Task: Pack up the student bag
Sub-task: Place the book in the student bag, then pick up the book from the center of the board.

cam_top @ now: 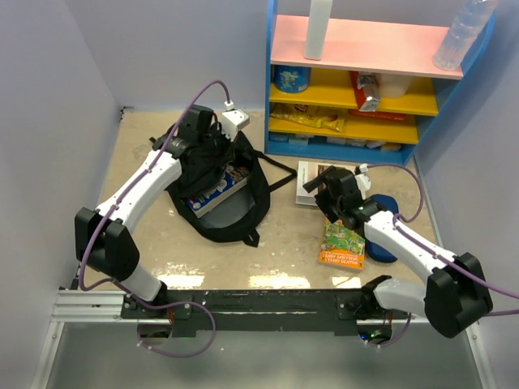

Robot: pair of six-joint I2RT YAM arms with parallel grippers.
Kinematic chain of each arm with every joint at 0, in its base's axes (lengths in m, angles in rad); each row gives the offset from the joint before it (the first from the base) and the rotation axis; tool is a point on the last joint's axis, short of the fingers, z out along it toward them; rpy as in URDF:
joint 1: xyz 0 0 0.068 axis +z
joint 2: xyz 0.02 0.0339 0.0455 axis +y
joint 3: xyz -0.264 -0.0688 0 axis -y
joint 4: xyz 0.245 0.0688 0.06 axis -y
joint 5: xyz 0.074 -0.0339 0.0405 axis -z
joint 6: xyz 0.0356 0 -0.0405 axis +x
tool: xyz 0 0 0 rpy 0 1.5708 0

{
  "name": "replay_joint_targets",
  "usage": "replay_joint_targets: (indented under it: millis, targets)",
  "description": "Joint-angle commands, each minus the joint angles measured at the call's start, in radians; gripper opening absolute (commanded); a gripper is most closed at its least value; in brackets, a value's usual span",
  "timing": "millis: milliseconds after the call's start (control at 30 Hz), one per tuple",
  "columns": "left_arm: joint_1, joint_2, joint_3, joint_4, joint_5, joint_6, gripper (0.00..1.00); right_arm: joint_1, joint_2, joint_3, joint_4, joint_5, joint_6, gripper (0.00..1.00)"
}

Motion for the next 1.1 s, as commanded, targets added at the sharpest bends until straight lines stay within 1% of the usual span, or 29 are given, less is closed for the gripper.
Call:
replay_joint_targets:
  millis: [0, 33, 67, 100, 200, 233, 300, 400, 567, 667, 833, 933, 1000, 1067]
  targets:
    - [0.005, -0.055, -0.005, 0.064, 0.035, 0.015, 0.0, 0.005, -0.078, -0.043, 0.001, 0.013, -0.007, 0.93]
    - [0.005, -0.052, -0.004, 0.064, 0.035, 0.015, 0.0, 0.007, -0.082, -0.091, 0.053, 0.004, 0.007, 0.9]
    - [0.005, -0.05, -0.004, 0.06, 0.038, 0.014, 0.0, 0.007, -0.077, -0.109, 0.146, -0.004, 0.045, 0.89]
    - [0.004, -0.05, -0.002, 0.059, 0.039, 0.018, 0.0, 0.005, -0.063, -0.118, 0.184, -0.018, 0.063, 0.89]
    - [0.005, -0.052, 0.002, 0.05, 0.035, 0.026, 0.0, 0.005, 0.036, -0.107, 0.267, -0.041, 0.111, 0.92]
    - [0.005, -0.055, 0.004, 0.045, 0.034, 0.029, 0.0, 0.005, 0.091, -0.094, 0.288, -0.05, 0.117, 0.94]
    - [0.005, -0.058, 0.002, 0.042, 0.034, 0.035, 0.0, 0.008, 0.127, -0.092, 0.351, -0.069, 0.163, 0.95]
    - [0.005, -0.062, 0.002, 0.037, 0.037, 0.04, 0.0, 0.018, 0.162, -0.109, 0.419, -0.036, 0.231, 0.97]
    - [0.007, -0.061, 0.004, 0.034, 0.039, 0.042, 0.0, 0.071, 0.185, -0.141, 0.436, 0.127, 0.35, 0.99]
    - [0.005, -0.061, 0.006, 0.031, 0.042, 0.045, 0.0, 0.097, 0.204, -0.152, 0.425, 0.181, 0.408, 0.99]
    - [0.005, -0.064, -0.001, 0.027, 0.043, 0.046, 0.0, 0.119, 0.251, -0.152, 0.393, 0.217, 0.455, 0.99]
    - [0.007, -0.067, -0.008, 0.027, 0.04, 0.048, 0.0, 0.122, 0.262, -0.172, 0.411, 0.249, 0.476, 0.99]
    - [0.005, -0.07, -0.014, 0.027, 0.04, 0.052, 0.0, 0.12, 0.262, -0.181, 0.413, 0.298, 0.481, 0.99]
    - [0.008, -0.072, -0.016, 0.025, 0.043, 0.055, 0.0, 0.12, 0.253, -0.195, 0.454, 0.323, 0.464, 0.99]
